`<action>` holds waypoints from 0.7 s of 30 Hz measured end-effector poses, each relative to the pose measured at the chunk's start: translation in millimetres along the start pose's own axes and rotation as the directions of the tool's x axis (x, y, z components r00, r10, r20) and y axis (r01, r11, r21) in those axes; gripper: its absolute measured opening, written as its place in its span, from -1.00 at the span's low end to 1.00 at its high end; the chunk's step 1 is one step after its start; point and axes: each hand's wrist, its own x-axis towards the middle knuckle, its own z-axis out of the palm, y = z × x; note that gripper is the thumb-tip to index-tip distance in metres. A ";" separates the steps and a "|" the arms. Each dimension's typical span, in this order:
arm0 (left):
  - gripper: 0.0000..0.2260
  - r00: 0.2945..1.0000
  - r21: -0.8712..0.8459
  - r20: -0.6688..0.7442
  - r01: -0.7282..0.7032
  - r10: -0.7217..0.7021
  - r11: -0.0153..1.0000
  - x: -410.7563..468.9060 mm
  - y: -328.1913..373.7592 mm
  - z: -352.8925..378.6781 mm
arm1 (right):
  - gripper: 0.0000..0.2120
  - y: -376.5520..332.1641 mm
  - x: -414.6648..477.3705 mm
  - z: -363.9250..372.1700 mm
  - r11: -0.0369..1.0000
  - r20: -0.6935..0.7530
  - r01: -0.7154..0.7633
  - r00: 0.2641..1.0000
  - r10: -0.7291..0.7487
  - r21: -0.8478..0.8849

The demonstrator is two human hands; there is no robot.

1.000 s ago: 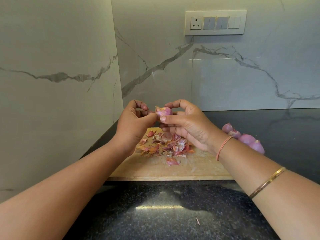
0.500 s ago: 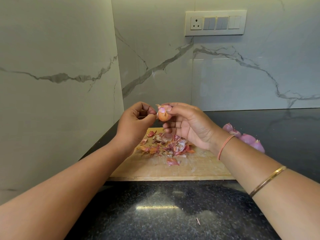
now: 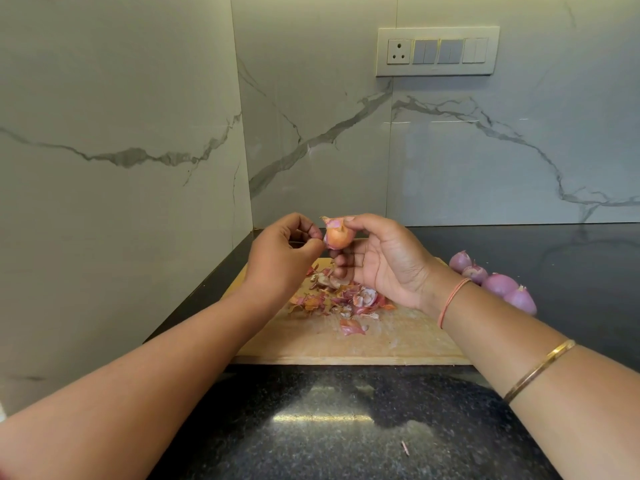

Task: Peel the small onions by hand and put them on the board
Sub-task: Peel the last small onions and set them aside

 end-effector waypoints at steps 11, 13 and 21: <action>-0.90 0.994 -0.009 -0.048 0.102 -0.103 0.995 3.1 -2.1 -4.8 | -0.64 -1.9 -0.3 -1.1 0.996 -0.024 -0.060 0.998 0.061 0.062; -0.85 0.985 -0.060 -0.052 0.164 -0.167 0.985 5.4 -2.2 -6.8 | -0.64 -2.6 0.3 -3.2 0.996 -0.028 -0.055 0.998 0.057 0.072; -0.85 0.967 -0.241 0.196 0.210 -0.165 0.948 -1.2 6.8 0.6 | -0.77 -3.1 0.1 -3.5 0.997 -0.054 0.001 0.999 0.003 0.073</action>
